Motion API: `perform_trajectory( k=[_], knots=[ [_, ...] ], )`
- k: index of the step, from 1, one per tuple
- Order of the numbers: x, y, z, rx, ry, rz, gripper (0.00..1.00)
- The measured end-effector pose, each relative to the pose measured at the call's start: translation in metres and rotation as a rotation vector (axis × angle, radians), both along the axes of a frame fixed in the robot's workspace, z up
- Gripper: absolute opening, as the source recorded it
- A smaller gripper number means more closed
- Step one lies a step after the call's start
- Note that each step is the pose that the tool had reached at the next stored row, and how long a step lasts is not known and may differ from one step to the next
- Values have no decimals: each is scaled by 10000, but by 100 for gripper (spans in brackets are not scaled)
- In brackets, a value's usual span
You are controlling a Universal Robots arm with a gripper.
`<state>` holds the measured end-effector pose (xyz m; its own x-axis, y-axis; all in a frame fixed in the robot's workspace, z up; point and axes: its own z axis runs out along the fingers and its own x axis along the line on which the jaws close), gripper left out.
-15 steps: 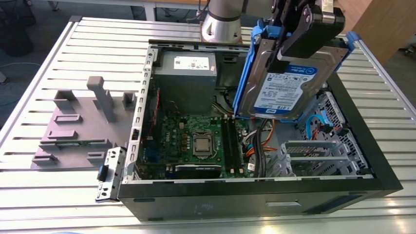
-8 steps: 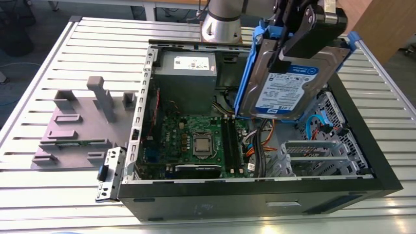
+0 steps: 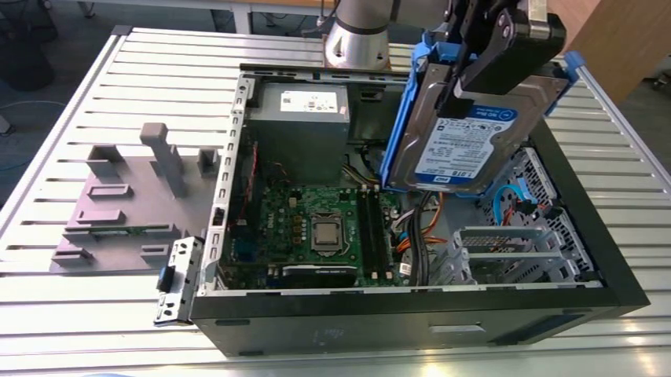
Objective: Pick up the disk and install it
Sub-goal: 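Pick up the disk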
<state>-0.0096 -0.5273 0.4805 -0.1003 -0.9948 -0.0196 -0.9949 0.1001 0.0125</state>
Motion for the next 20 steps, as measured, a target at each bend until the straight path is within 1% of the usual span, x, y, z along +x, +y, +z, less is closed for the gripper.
perform_trajectory(
  k=[9, 15, 20],
  knots=[
    [33, -1, -3, -1, 0, -2, 36],
    [39, -17, -5, -1, 0, -1, 36],
    [40, -38, -6, -1, 0, -1, 36]
  ],
)
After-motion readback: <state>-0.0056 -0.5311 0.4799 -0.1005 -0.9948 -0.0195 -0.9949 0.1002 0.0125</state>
